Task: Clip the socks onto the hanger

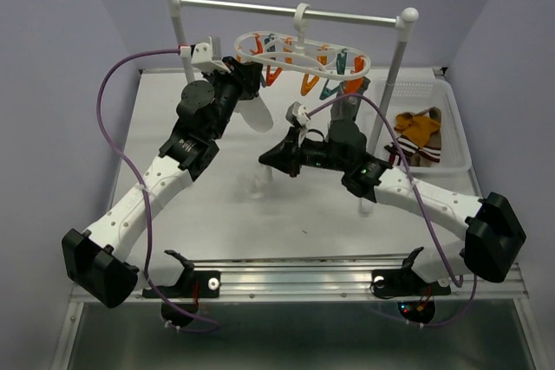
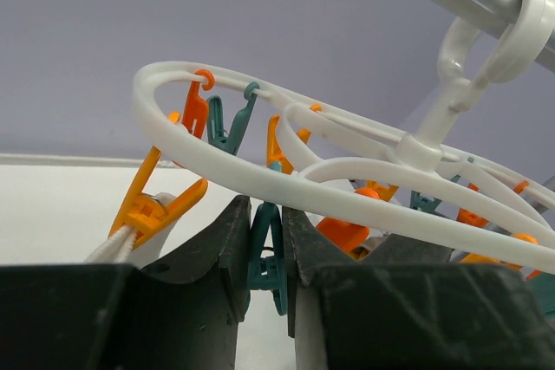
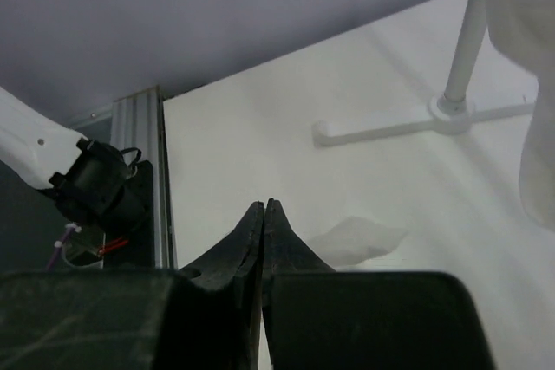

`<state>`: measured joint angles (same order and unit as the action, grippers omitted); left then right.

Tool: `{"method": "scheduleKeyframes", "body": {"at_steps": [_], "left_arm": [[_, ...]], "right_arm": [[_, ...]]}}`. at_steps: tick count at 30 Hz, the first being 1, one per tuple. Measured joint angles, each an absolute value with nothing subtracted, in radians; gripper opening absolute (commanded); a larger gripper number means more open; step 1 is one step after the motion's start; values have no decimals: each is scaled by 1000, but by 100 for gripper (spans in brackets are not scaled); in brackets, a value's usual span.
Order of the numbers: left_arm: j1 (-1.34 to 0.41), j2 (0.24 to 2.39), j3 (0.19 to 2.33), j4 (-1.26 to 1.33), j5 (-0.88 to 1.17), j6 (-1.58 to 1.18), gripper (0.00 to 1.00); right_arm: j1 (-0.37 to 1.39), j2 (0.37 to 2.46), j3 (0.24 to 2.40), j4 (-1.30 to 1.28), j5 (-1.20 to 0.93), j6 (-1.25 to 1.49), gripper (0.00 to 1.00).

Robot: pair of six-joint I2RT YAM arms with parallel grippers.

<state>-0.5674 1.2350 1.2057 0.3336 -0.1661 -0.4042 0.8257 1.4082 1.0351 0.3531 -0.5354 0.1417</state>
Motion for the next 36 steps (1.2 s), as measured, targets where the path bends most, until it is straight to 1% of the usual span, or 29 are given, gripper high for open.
{"method": "scheduleKeyframes", "body": {"at_steps": [2,3,5,8,10,11,15,16,17,18,20,21,23,27,29,31,36], "left_arm": [[-567,1235,1203,332,-166,-406,0],[-568,1235,1203,332,-166,-408,0],[-568,1235,1203,332,-166,-409,0],[-567,1235,1202,332,-165,-410,0],[-568,1235,1202,333,-158,-410,0],[-568,1235,1201,333,-156,-411,0],[-568,1235,1200,334,-139,-413,0],[-568,1235,1200,334,-135,-413,0],[-568,1236,1200,334,-131,-413,0],[-568,1237,1200,336,-130,-413,0],[-568,1238,1200,339,-127,-413,0],[-568,1239,1200,340,-126,-413,0],[-568,1241,1200,340,-125,-414,0],[-568,1242,1200,340,-120,-414,0],[-568,1242,1200,340,-120,-417,0],[-568,1242,1200,340,-120,-419,0],[-568,1242,1200,339,-120,-427,0]], "right_arm": [[824,1359,941,379,-505,173,8],[821,1328,873,385,-478,191,15],[812,1278,762,380,-427,215,25],[797,1203,618,307,-318,267,28],[790,1137,542,216,-182,316,29],[786,1102,521,182,-130,336,31],[777,962,498,53,93,393,46],[777,930,506,19,139,393,48],[777,919,516,1,158,385,59],[777,921,529,-19,160,376,61],[777,974,590,-70,138,327,65],[786,1010,619,-89,129,306,72],[831,1096,676,-115,131,237,81],[1012,1245,742,-138,139,80,91],[1088,1312,761,-139,117,0,92],[1125,1361,778,-136,97,-55,92],[1140,1498,800,-52,67,-128,91]]}}
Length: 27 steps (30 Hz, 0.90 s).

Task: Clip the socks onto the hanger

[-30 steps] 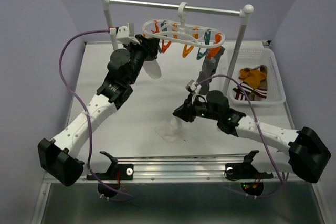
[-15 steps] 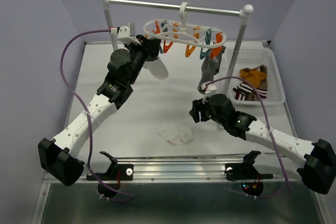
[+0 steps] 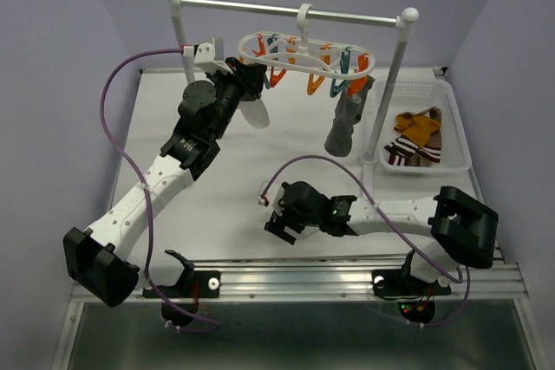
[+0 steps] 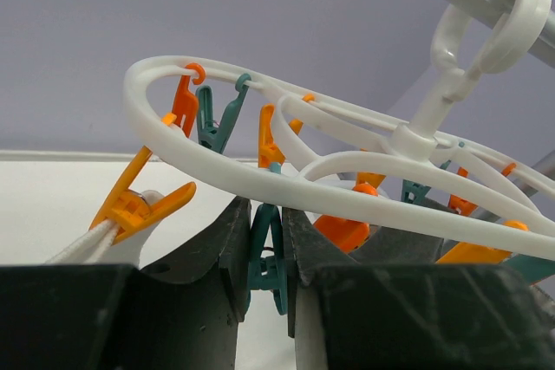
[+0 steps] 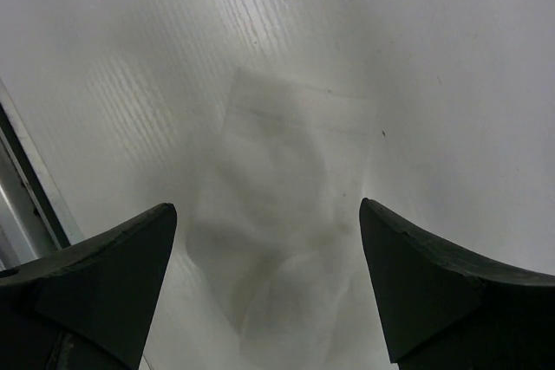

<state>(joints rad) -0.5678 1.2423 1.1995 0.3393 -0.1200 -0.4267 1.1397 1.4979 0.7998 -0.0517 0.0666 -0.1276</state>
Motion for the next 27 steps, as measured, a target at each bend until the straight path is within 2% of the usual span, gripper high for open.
{"method": "scheduleKeyframes", "body": {"at_steps": [8,12,15,21,24,27], "left_arm": [[-568,1242,1199,339,-122,-436,0],[-568,1242,1199,338,-122,-436,0],[-568,1242,1199,338,-125,-436,0],[-569,1242,1191,339,-129,-436,0],[-569,1243,1188,339,-133,-436,0],[-569,1243,1188,340,-134,-436,0]], "right_arm": [[1140,1641,805,83,81,-171,89],[1140,1645,805,93,74,-173,89],[1140,1645,803,99,73,-170,82],[1140,1650,782,116,75,-169,81],[1140,1659,783,132,74,-170,74],[1141,1672,791,141,67,-172,41]]}}
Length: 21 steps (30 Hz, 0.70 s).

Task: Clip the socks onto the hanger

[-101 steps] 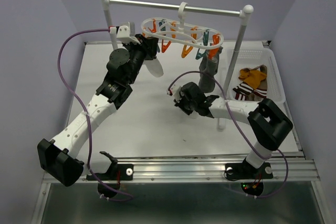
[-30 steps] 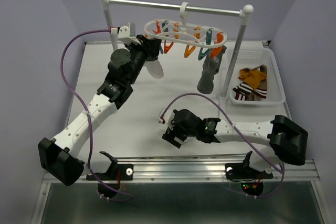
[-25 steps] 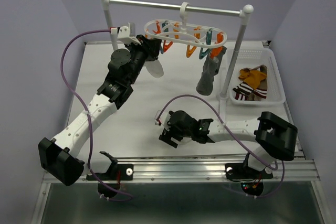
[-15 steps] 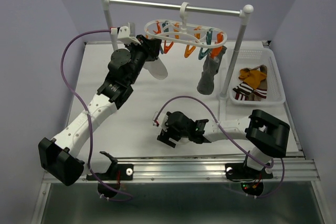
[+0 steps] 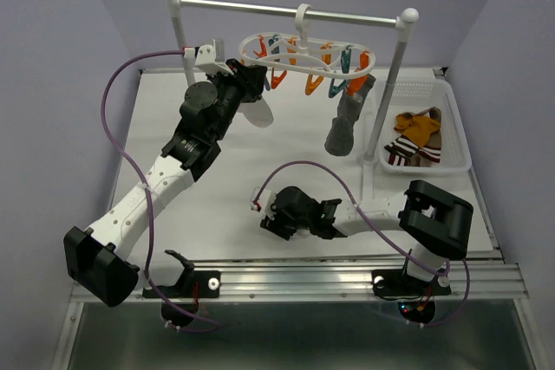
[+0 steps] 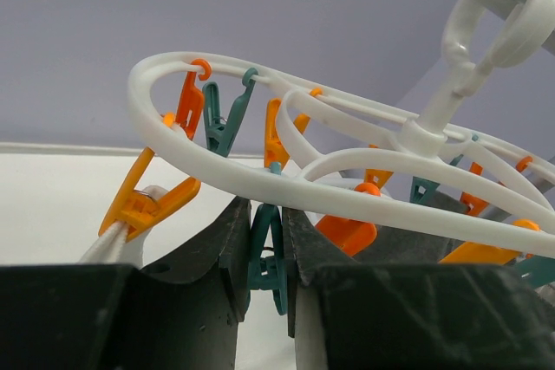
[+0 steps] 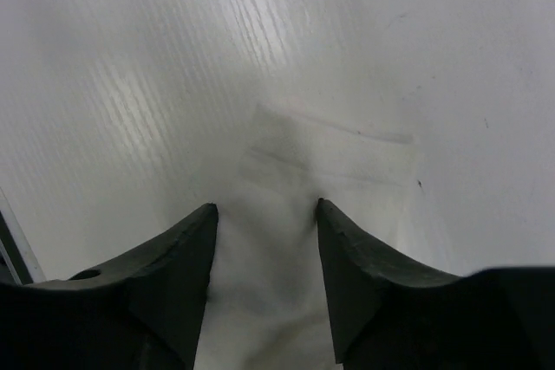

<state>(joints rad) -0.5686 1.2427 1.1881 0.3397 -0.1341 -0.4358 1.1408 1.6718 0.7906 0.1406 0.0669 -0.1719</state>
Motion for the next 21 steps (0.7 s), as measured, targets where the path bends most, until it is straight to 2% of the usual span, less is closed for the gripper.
{"method": "scheduleKeyframes", "body": {"at_steps": [3,5,6,10,15,21], "left_arm": [[-569,1243,1188,339,-136,-436,0],[-569,1243,1188,339,-136,-435,0],[-569,1243,1188,339,-137,-435,0],[-569,1243,1188,339,-139,-435,0],[-569,1243,1188,337,-140,-436,0],[-569,1243,1188,320,-144,-456,0]], "right_arm": [[1149,1691,799,151,54,-180,23],[1155,1697,804,154,54,-187,21],[1155,1700,805,159,53,-187,14],[1154,1704,805,172,57,-191,3],[1129,1680,779,213,57,-182,1],[1019,1531,756,300,52,-149,1]]}}
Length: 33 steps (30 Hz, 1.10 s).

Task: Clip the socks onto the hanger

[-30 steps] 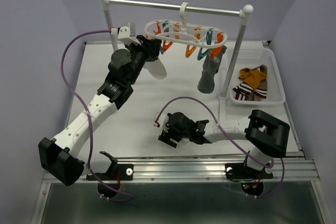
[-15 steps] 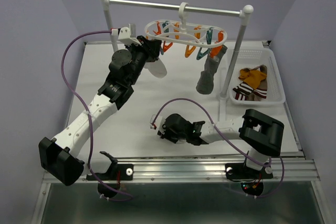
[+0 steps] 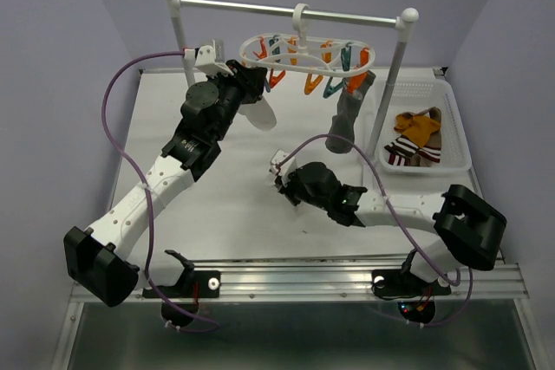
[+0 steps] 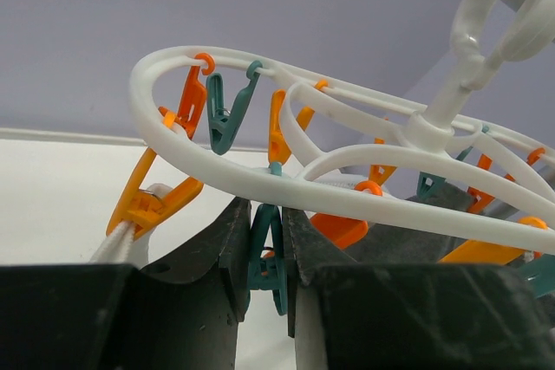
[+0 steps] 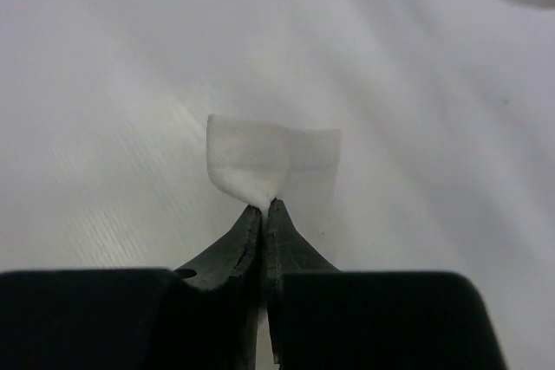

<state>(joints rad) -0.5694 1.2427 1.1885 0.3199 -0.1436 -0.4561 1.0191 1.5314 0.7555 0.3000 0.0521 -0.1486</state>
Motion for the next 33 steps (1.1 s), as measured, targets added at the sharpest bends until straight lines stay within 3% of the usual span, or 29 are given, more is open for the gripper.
{"method": "scheduleKeyframes", "body": {"at_steps": [9,33], "left_arm": [[-570,1243,1188,300,-143,-533,0],[-570,1242,1188,294,-151,-605,0]], "right_arm": [[973,1374,757,513,111,-154,1],[922,1367,896,741,233,-187,1]]}}
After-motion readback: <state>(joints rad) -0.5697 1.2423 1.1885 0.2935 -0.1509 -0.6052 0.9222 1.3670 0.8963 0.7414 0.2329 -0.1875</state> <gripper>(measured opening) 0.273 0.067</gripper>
